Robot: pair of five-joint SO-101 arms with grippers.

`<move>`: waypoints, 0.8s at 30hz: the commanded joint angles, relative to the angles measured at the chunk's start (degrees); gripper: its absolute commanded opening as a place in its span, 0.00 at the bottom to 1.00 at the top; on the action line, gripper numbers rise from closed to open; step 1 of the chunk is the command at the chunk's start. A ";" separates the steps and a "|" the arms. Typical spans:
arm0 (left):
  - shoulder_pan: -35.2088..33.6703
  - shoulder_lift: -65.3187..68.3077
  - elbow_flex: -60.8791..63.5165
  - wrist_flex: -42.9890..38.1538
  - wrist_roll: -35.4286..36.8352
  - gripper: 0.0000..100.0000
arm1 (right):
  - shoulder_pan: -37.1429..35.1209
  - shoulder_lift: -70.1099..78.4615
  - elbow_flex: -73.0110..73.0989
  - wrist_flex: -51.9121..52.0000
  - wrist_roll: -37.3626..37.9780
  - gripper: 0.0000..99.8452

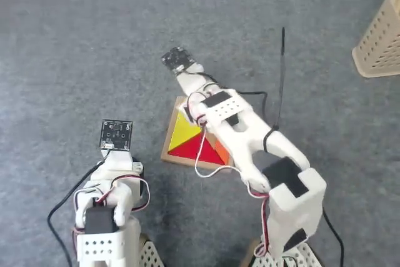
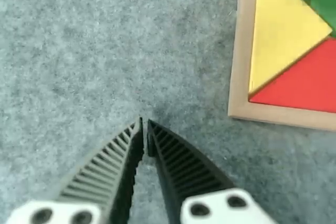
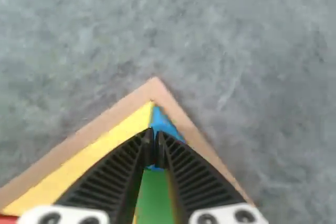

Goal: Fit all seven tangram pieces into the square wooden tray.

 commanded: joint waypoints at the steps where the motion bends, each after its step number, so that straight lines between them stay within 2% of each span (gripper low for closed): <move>1: 0.26 -1.05 -0.57 0.35 -0.18 0.02 | 1.80 -1.01 -2.99 -0.66 0.62 0.01; 7: 0.26 -1.05 -0.57 0.35 -0.18 0.02 | 1.98 -4.00 -2.37 2.15 0.88 0.01; 15: 0.26 -1.05 -0.57 0.35 -0.18 0.02 | 6.46 -25.63 0.09 28.35 0.97 0.01; 24: 0.26 -1.05 -0.57 0.35 -0.18 0.02 | 6.99 -42.77 24.00 34.33 2.37 0.01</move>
